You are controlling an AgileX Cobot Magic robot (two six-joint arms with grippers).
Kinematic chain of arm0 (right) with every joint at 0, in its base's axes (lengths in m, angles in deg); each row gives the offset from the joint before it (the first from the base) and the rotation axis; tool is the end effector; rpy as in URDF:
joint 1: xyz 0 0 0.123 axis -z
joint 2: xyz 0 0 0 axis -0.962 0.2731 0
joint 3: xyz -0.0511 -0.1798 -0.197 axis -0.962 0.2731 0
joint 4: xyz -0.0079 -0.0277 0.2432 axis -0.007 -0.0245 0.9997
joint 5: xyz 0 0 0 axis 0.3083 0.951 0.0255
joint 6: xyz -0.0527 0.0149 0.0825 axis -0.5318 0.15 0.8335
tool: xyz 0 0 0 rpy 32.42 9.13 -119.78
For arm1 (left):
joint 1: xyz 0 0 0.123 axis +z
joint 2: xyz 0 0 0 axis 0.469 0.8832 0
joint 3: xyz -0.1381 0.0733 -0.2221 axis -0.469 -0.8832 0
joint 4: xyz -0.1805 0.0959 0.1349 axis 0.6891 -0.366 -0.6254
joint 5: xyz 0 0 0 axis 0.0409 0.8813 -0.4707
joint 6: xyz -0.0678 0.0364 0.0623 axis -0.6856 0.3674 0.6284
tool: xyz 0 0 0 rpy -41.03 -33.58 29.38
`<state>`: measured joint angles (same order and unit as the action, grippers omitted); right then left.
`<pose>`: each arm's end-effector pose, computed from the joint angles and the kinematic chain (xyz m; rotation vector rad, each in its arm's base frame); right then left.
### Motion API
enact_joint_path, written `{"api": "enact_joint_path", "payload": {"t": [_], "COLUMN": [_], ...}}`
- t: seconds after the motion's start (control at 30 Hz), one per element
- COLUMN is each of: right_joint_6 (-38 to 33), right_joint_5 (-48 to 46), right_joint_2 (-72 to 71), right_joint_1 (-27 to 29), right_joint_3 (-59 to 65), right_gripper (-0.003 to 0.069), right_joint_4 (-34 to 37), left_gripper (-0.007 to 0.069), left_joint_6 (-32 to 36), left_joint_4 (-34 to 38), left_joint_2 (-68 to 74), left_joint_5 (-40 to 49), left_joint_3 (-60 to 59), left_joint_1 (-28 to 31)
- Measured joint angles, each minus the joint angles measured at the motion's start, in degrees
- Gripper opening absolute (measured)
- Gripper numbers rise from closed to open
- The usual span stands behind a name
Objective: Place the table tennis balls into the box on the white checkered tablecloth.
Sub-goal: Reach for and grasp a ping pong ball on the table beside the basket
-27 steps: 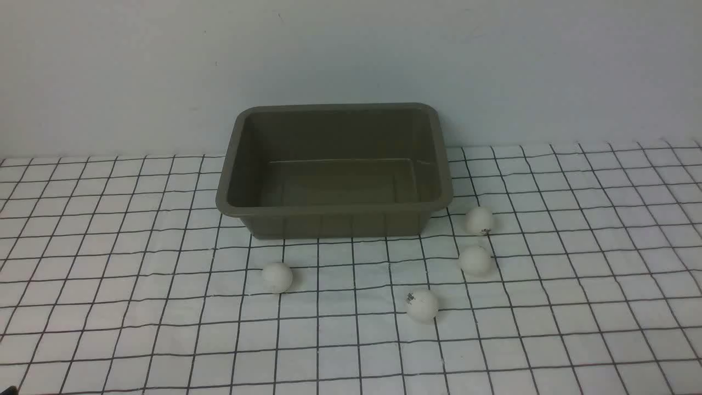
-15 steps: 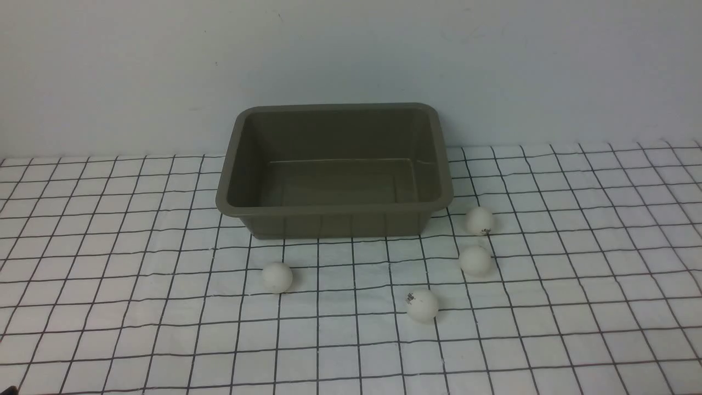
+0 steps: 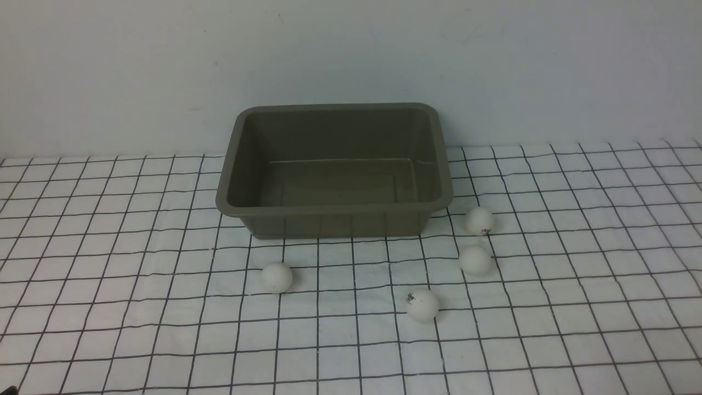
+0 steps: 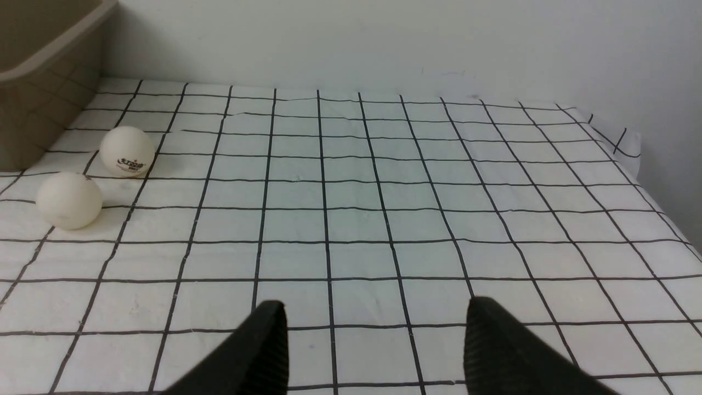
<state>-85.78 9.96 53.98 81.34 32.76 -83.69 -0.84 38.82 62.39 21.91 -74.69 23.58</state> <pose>0.0654 -0.0053 0.1689 0.0002 1.9013 -0.1282 0.0661 -0.0062 0.1684 0.1622 1.8774 -0.0033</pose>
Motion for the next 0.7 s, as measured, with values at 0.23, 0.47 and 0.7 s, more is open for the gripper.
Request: {"api": "enact_joint_path", "payload": {"t": [0.23, 0.47, 0.7], "right_joint_6": [0.0, 0.4, 1.1], "right_joint_5": [0.0, 1.5, 1.5], "right_joint_2": [0.0, 0.0, 0.0], "right_joint_1": [0.0, 0.0, 0.0], "right_joint_3": [0.0, 0.2, -2.8], "right_gripper": [0.04, 0.04, 0.04], "right_joint_4": [0.0, 0.9, 7.6], "left_gripper": [0.0468, 0.0468, 0.0468], "left_joint_6": [0.0, 0.0, 0.0], "left_joint_4": [0.0, 0.0, 0.0], "left_joint_2": [0.0, 0.0, 0.0], "left_joint_5": [0.0, 0.0, 0.0], "left_joint_3": [0.0, 0.0, 0.0], "left_joint_1": [0.0, 0.0, 0.0]}}
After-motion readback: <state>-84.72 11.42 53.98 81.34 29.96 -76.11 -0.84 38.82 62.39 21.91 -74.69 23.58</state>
